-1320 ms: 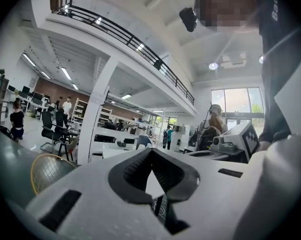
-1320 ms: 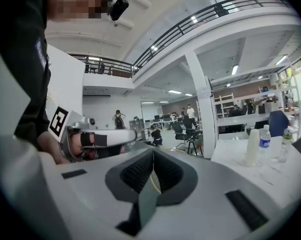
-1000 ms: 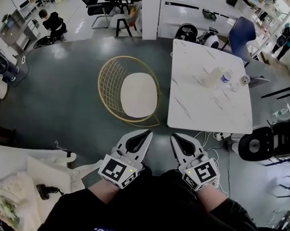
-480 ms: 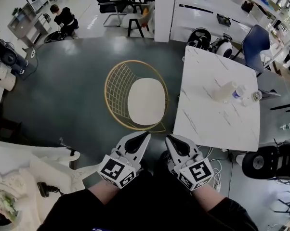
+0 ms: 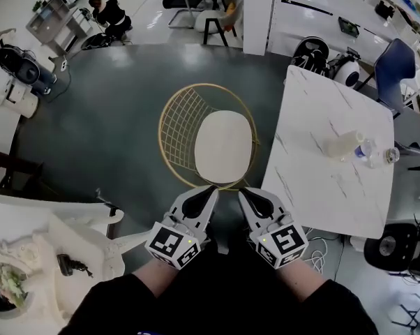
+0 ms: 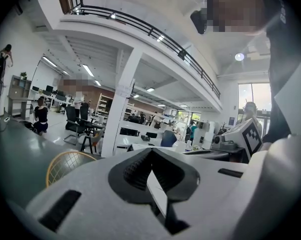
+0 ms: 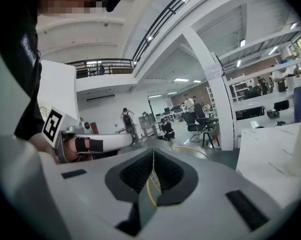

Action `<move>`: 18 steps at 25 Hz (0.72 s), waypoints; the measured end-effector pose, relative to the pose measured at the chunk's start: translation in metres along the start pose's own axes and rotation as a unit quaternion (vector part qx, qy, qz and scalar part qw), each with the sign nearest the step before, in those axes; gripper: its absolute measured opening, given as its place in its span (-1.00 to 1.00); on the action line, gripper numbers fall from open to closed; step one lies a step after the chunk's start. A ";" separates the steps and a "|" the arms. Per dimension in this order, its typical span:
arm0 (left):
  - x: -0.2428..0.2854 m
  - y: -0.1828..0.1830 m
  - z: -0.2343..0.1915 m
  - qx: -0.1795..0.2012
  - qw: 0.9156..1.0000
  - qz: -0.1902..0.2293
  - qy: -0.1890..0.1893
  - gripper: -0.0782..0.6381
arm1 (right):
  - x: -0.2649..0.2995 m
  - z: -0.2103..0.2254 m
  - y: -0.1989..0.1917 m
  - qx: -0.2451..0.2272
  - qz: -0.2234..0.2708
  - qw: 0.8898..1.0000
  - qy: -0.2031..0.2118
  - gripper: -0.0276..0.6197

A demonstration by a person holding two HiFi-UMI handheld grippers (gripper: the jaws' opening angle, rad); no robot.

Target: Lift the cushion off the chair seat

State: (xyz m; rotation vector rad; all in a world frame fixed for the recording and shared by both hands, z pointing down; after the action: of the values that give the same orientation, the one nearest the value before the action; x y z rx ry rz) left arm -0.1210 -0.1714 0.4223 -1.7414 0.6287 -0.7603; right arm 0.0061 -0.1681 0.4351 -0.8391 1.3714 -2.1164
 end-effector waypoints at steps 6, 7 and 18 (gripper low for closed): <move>0.021 -0.013 -0.035 -0.004 1.000 -0.010 -0.009 -0.75 | 0.038 0.015 -0.011 0.011 -0.016 1.000 -0.024 -0.83; 0.025 -0.015 -0.043 -0.004 1.000 -0.011 -0.014 -0.75 | 0.046 0.018 -0.015 0.016 -0.018 0.999 -0.032 -0.83; 0.068 -0.044 -0.116 -0.004 0.998 -0.021 -0.066 -0.75 | 0.129 0.061 -0.053 0.054 -0.020 0.990 -0.128 -0.83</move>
State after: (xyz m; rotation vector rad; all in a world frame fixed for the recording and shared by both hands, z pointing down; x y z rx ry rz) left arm -0.1619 -0.2807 0.5013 -1.8008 0.5073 -0.6650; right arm -0.0435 -0.2735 0.5326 -1.0583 1.1067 -2.0097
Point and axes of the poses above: the fingertips, and each gripper's own axes: x forward along the fingers, z to its right, y out of its top, the point moved 5 cm from there along -x, backward along the fingers, and after that the axes turned 2 degrees about x, right-handed, at the moved point
